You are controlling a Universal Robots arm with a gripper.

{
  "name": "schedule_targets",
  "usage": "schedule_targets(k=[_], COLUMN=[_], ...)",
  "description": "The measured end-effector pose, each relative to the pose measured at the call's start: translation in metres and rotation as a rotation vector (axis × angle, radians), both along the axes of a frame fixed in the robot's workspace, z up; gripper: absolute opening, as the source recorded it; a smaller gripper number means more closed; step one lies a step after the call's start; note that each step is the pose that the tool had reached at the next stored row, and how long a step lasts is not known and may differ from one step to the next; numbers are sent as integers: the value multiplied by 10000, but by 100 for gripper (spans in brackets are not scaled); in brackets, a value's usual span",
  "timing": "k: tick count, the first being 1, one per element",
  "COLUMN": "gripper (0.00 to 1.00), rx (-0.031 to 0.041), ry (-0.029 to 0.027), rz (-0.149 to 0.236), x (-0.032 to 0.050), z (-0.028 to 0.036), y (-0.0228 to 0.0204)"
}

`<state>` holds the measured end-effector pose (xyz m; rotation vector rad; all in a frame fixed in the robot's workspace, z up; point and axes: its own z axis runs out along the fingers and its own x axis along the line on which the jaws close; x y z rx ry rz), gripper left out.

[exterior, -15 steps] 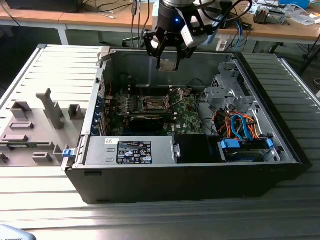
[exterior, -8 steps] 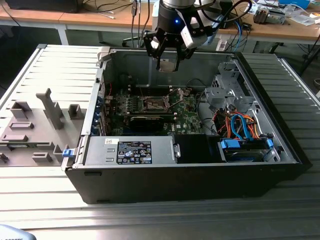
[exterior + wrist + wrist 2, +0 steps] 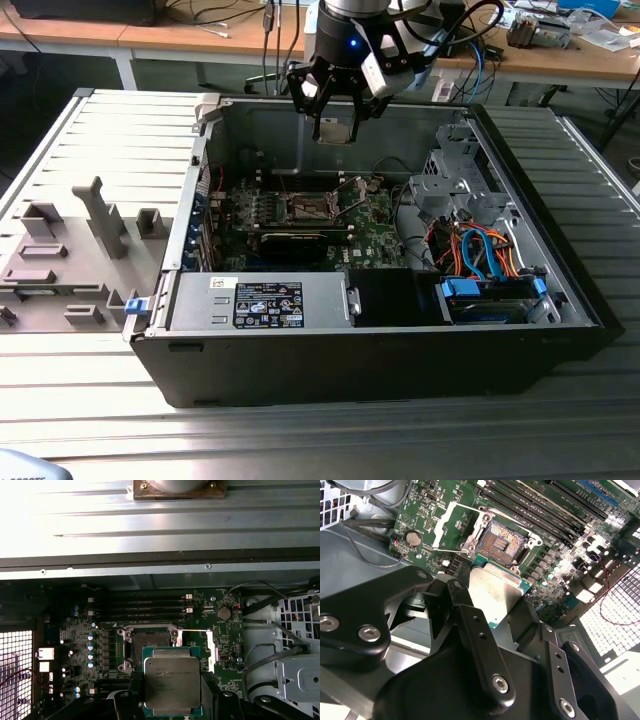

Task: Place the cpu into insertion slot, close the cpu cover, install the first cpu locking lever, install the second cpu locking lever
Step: 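Place the cpu into insertion slot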

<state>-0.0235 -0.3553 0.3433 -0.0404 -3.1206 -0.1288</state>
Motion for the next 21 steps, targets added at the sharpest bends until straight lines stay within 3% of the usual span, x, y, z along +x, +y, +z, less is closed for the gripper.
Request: schedule_targets(k=[21], gripper=[55], rx=[0], ry=[0], rz=[-135], x=[0], z=[-6], y=[-1])
